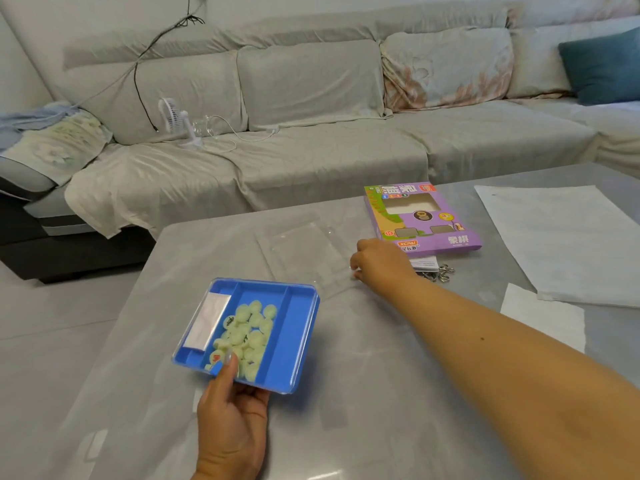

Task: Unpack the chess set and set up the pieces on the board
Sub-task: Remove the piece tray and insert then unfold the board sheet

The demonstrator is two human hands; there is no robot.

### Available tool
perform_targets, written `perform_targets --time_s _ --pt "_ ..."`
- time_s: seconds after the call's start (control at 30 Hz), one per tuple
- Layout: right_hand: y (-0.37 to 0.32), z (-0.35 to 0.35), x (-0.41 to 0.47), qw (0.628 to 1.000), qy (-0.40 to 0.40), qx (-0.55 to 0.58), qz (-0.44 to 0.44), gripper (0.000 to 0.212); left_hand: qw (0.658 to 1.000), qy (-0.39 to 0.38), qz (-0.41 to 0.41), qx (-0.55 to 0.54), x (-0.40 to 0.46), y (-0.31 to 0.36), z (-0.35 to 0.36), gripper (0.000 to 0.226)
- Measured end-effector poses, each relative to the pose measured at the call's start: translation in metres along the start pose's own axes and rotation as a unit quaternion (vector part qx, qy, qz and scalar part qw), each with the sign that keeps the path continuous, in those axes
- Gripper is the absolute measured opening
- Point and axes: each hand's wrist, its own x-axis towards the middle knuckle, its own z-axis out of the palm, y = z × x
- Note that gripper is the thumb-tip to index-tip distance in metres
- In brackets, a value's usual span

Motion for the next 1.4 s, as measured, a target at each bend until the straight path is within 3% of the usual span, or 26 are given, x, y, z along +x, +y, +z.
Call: perform_targets --time_s 0.13,0.47,0.63,0.77,0.83,0.9,1.0,1.07,1.2,1.4 --pt "0.009 -0.002 0.028 0.998 -0.006 -0.067 0.013 0.029 1.000 0.016 -0.001 0.017 0.006 -0.002 0.000 0.025" --pt "0.036 0.010 0.040 0.990 0.003 -0.080 0.112 0.031 0.996 0.033 0.010 0.085 0.010 -0.006 0.003 0.017" --pt "0.041 0.010 0.039 0.986 -0.010 -0.102 0.131 0.034 0.994 -0.003 0.003 0.110 0.006 -0.002 0.004 0.046" --pt "0.043 0.008 0.037 0.984 -0.023 -0.102 0.144 0.035 0.992 -0.014 0.001 0.122 0.005 -0.003 0.004 0.021" --pt "0.042 0.004 0.034 0.985 -0.021 -0.083 0.152 0.037 0.992 -0.023 -0.004 0.128 0.003 -0.003 0.004 0.019" --pt "0.033 0.000 0.028 0.987 0.016 -0.025 0.159 0.040 0.990 -0.038 -0.008 0.135 0.000 -0.002 0.005 0.023" --pt "0.002 -0.010 0.011 0.968 0.052 0.182 0.164 0.033 0.987 -0.058 -0.004 0.150 -0.004 -0.002 0.006 0.029" --pt "-0.026 -0.013 -0.005 0.943 0.000 0.302 0.140 0.024 0.985 -0.062 -0.005 0.159 -0.004 -0.003 0.006 0.030" --pt "-0.072 -0.004 -0.036 0.887 -0.118 0.433 0.113 0.026 0.979 -0.084 -0.024 0.183 -0.004 -0.002 0.006 0.029" --pt "-0.071 -0.015 -0.057 0.807 -0.150 0.547 0.166 0.031 0.973 -0.127 -0.057 0.186 -0.004 0.001 0.003 0.028"
